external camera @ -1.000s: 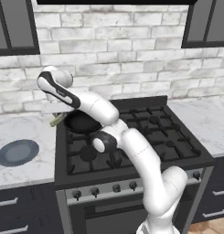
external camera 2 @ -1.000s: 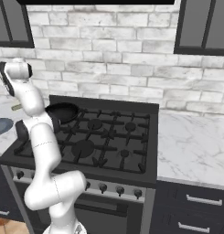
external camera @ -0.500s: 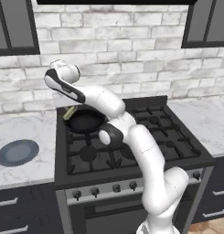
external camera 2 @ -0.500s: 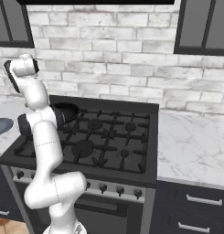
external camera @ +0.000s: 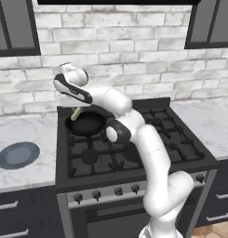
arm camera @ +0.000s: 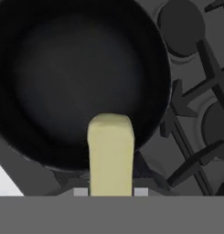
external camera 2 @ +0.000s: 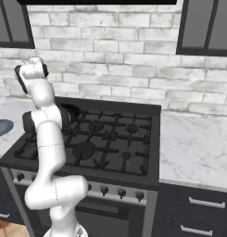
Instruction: Pick up the butter stick and place it in the pan. Then turn on the burner for the pan.
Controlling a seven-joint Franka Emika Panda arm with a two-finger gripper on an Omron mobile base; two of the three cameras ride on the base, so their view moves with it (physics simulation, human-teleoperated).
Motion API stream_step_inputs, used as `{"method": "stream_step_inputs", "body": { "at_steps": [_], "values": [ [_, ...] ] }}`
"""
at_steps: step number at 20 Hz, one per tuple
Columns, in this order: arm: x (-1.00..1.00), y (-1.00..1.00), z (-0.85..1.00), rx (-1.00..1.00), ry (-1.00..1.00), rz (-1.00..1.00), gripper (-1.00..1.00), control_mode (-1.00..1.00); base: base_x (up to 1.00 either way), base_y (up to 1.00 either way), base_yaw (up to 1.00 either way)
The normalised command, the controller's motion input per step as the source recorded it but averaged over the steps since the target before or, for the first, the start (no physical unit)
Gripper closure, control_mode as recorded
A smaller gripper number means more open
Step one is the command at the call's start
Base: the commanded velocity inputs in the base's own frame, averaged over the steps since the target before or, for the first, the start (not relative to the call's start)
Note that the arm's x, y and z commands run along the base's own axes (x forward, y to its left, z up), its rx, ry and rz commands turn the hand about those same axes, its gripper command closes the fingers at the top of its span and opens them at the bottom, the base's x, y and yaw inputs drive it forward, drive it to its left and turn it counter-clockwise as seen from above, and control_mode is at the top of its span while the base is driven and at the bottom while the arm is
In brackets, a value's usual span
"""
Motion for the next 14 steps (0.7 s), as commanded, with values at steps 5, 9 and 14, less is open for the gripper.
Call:
{"method": "stream_step_inputs", "body": {
  "at_steps": [5, 9, 14],
  "values": [
    [0.28, -0.61, -0.12, 0.12, -0.19, 0.22, 1.00, -1.00, 0.00, 0.00, 0.00],
    [0.04, -0.59, -0.34, 0.13, -0.10, 0.26, 1.00, -1.00, 0.00, 0.00, 0.00],
    [0.01, -0.46, -0.41, 0.17, -0.05, 0.21, 1.00, -1.00, 0.00, 0.00, 0.00]
  ]
}}
